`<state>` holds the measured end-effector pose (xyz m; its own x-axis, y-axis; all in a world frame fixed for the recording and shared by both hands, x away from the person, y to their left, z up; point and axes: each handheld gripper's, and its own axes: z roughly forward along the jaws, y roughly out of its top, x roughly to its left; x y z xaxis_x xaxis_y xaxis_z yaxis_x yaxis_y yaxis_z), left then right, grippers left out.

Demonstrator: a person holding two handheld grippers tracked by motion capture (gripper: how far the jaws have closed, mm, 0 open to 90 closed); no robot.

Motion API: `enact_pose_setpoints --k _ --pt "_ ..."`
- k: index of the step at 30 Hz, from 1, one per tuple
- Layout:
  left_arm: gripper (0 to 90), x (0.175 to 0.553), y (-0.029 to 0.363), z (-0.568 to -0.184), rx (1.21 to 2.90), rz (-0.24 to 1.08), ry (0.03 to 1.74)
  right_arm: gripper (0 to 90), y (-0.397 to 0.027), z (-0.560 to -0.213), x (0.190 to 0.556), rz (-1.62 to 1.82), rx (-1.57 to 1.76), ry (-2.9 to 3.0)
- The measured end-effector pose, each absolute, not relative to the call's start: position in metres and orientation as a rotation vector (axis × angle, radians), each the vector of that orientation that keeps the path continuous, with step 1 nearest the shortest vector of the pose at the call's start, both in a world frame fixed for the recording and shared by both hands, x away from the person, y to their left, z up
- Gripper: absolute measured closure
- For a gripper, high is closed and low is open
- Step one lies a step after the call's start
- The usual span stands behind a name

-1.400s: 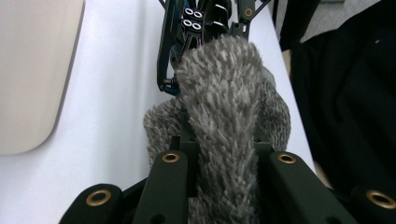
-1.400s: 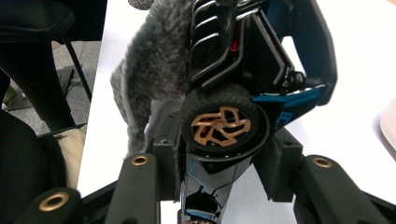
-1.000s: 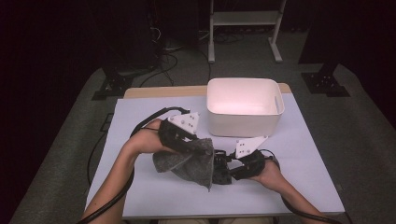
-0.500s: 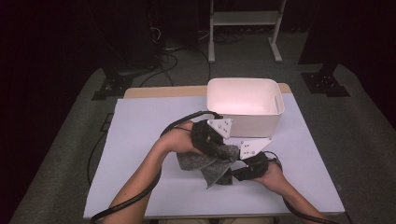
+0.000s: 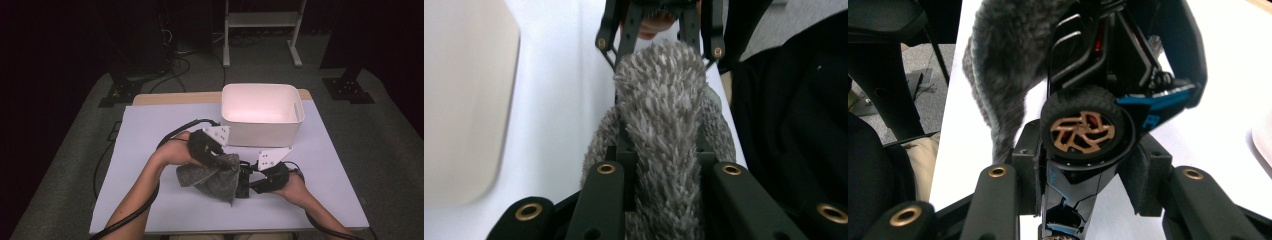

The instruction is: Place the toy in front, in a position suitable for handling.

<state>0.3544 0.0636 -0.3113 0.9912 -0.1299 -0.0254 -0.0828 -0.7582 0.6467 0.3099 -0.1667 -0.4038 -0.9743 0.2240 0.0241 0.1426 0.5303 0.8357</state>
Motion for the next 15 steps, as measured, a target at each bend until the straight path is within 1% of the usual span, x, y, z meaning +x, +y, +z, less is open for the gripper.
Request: enact_pose_setpoints --k 9,15 --pt "75.2 0.354 0.084 -0.331 2.331 -0.122 -0.090 55.8 -0.169 -0.402 0.309 1.425 0.316 2.676" --pt "75.8 0.355 0.093 -0.333 2.280 -0.126 -0.082 55.9 -0.162 -0.399 0.312 1.446 0.318 2.678"
